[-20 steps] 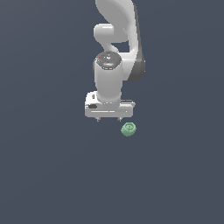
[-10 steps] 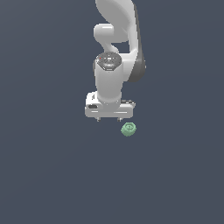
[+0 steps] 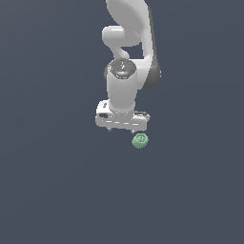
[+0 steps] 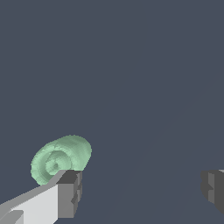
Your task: Pick up the object and move it to a goal position.
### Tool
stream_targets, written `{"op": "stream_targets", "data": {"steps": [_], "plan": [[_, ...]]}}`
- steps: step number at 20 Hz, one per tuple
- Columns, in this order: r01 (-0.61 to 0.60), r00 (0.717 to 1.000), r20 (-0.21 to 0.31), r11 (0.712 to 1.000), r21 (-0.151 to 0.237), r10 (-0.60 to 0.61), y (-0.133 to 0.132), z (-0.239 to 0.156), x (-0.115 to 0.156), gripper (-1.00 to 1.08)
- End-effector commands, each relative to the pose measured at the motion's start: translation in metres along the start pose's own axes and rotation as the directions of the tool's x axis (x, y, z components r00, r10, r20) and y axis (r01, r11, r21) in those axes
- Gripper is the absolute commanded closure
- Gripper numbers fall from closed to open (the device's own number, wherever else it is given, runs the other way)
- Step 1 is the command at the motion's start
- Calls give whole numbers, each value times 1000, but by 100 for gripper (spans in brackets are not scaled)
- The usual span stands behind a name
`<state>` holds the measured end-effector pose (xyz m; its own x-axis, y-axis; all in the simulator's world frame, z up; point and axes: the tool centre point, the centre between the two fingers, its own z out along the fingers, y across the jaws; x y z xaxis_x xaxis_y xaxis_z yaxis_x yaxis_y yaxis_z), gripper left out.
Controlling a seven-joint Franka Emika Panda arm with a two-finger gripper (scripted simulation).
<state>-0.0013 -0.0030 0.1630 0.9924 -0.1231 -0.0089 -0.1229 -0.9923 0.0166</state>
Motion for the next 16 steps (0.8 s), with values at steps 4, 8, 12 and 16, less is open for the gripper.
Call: {"op": "stream_targets", "data": {"steps": [4, 8, 12, 16], "plan": [[-107, 994, 1, 994, 4, 107, -10, 5, -2, -92], [-203, 979, 2, 979, 6, 203, -18, 10, -4, -92], [-299, 954, 4, 954, 9, 299, -26, 15, -6, -92], [-391, 920, 6, 920, 10, 391, -35, 19, -8, -92]]}}
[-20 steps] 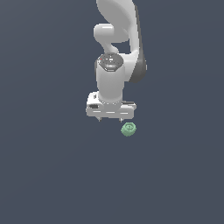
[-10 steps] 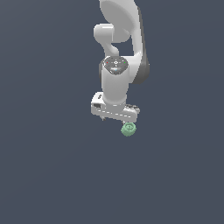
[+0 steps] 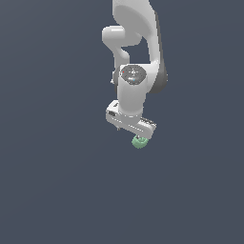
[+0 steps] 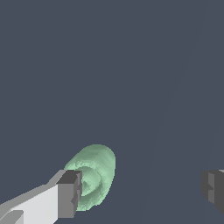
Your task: Pick up the object and move it to a goal position.
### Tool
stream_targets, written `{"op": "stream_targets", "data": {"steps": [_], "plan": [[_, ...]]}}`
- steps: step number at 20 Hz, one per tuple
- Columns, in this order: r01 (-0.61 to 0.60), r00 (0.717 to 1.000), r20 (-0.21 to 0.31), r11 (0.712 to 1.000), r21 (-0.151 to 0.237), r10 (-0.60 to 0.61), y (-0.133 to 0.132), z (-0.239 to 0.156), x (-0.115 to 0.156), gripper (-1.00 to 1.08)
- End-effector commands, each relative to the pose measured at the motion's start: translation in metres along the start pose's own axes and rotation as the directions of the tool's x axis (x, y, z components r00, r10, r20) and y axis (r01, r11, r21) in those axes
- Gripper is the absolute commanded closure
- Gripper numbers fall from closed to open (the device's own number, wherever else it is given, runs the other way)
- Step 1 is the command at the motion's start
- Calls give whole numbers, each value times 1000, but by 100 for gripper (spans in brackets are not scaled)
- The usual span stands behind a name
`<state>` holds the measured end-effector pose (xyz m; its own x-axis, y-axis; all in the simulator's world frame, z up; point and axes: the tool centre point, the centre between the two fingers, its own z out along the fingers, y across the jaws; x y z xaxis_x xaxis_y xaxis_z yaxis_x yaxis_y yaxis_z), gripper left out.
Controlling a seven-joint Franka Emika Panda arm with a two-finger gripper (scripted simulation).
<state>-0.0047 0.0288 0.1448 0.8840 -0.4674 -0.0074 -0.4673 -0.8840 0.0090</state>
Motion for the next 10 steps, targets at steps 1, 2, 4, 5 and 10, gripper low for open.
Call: {"op": "stream_targets", "data": {"steps": [1, 2, 4, 5, 10], "plan": [[-63, 998, 0, 998, 1, 63, -4, 3, -3, -92], [-88, 996, 1, 996, 2, 88, -6, 4, -4, -92], [-137, 991, 1, 991, 3, 137, -9, 6, -7, -92], [-161, 987, 1, 987, 3, 161, -11, 8, -8, -92], [-281, 960, 2, 960, 5, 281, -19, 13, -14, -92]]}}
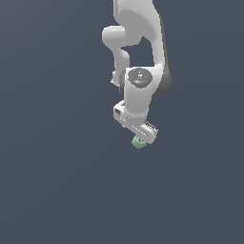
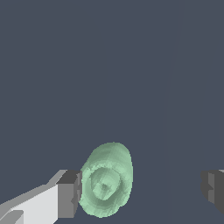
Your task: Pick up the object and move it to a goal position.
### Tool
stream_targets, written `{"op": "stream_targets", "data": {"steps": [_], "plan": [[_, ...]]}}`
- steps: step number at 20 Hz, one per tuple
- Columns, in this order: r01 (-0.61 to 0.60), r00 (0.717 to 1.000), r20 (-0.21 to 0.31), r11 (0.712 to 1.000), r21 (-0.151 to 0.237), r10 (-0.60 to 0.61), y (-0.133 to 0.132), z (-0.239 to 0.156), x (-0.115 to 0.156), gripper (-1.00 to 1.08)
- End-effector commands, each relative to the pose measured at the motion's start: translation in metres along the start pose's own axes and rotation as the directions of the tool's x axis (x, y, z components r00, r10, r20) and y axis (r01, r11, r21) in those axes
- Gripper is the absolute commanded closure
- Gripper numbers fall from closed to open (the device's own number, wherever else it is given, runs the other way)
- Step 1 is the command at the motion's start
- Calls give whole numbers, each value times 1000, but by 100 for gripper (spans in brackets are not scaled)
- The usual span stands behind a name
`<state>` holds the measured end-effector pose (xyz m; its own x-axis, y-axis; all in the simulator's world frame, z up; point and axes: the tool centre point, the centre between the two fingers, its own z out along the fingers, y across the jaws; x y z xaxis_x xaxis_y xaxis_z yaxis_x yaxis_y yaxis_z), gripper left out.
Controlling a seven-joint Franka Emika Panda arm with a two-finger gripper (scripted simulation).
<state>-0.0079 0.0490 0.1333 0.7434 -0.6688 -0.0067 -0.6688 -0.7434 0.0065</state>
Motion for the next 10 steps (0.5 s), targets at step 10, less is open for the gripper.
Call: {"op": "stream_targets", "data": {"steps": [10], "plan": [[-282, 959, 0, 959, 4, 282, -14, 13, -18, -92]]}}
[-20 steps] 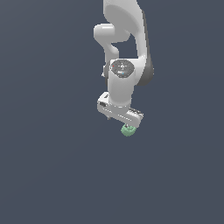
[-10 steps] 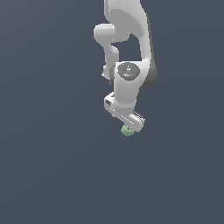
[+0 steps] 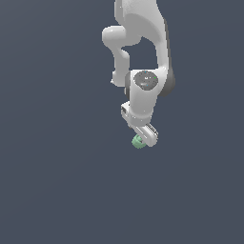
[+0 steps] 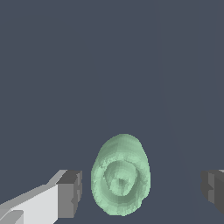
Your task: Pick up the object and move it to a goal position.
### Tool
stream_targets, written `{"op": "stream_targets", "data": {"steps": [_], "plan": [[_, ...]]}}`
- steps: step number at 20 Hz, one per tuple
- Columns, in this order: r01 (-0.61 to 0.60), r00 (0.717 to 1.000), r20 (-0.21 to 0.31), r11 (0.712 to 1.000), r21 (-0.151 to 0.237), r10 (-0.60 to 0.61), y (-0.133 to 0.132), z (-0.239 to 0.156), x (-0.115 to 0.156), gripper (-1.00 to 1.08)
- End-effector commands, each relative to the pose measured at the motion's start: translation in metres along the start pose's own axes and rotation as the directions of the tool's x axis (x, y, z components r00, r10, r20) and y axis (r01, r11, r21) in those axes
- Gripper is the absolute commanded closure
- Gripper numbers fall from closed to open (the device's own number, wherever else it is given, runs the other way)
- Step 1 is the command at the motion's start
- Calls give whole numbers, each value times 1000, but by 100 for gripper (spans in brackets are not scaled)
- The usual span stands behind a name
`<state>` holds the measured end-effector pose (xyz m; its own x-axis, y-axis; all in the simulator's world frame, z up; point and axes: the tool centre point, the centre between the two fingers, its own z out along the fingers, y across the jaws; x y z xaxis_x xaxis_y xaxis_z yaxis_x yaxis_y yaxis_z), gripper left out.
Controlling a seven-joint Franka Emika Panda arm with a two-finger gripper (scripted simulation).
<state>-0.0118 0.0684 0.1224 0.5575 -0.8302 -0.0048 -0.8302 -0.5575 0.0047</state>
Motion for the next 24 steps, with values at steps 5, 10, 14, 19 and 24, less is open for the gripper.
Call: {"op": "stream_targets", "data": {"steps": [5, 10, 14, 19, 24], "plan": [[-157, 988, -1, 988, 2, 157, -4, 7, -11, -92], [-246, 969, -2, 969, 4, 246, -7, 10, -18, -92], [-295, 956, -3, 956, 5, 295, -8, 12, -21, -92], [-328, 945, -3, 945, 6, 328, -9, 14, -24, -92], [-329, 944, -3, 944, 6, 329, -9, 14, -24, -92]]}}
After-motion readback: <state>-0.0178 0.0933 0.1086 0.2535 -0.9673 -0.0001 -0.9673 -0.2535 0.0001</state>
